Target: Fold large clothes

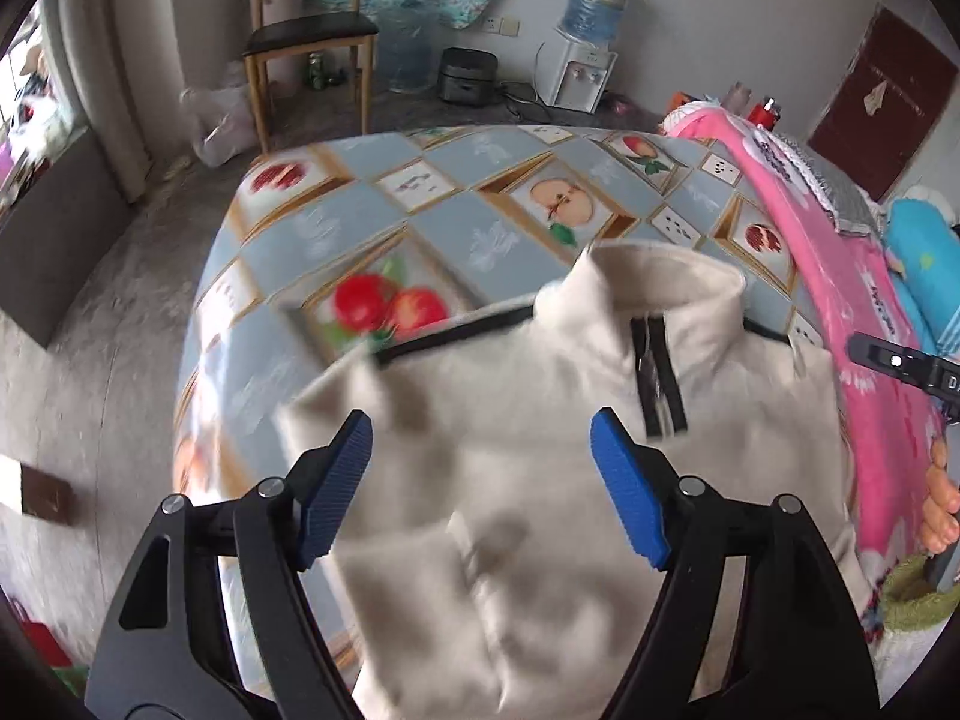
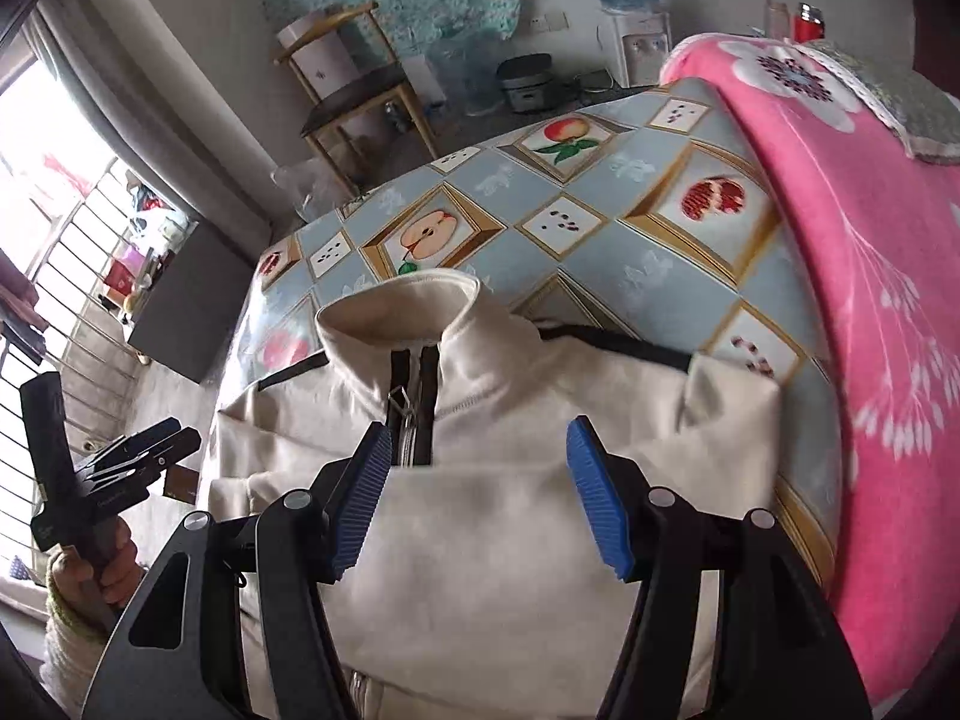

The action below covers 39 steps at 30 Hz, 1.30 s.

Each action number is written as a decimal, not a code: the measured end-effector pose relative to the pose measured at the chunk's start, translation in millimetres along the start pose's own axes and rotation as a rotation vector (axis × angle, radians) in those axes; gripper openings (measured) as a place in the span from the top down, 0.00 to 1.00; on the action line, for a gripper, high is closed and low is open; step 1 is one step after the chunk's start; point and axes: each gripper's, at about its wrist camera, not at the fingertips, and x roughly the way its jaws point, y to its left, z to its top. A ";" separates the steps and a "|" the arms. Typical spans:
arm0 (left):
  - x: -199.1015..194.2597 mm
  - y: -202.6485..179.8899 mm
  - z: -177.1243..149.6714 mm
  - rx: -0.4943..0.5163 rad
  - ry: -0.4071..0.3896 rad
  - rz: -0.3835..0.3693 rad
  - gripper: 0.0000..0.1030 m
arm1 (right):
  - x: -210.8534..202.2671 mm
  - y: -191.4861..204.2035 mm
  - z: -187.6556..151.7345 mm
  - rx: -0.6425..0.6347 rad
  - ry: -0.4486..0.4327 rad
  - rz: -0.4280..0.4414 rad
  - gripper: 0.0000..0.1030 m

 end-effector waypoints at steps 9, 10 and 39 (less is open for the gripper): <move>107.4 -61.9 74.1 0.133 0.079 0.220 0.30 | 108.4 22.6 79.5 -0.037 0.182 -0.217 0.42; 114.7 -63.2 73.5 0.152 0.087 0.236 0.30 | 114.6 20.1 78.8 -0.038 0.203 -0.236 0.42; 75.8 -33.1 37.0 0.087 0.104 -0.049 0.30 | 77.0 -7.6 -49.8 -0.245 0.413 -0.118 0.42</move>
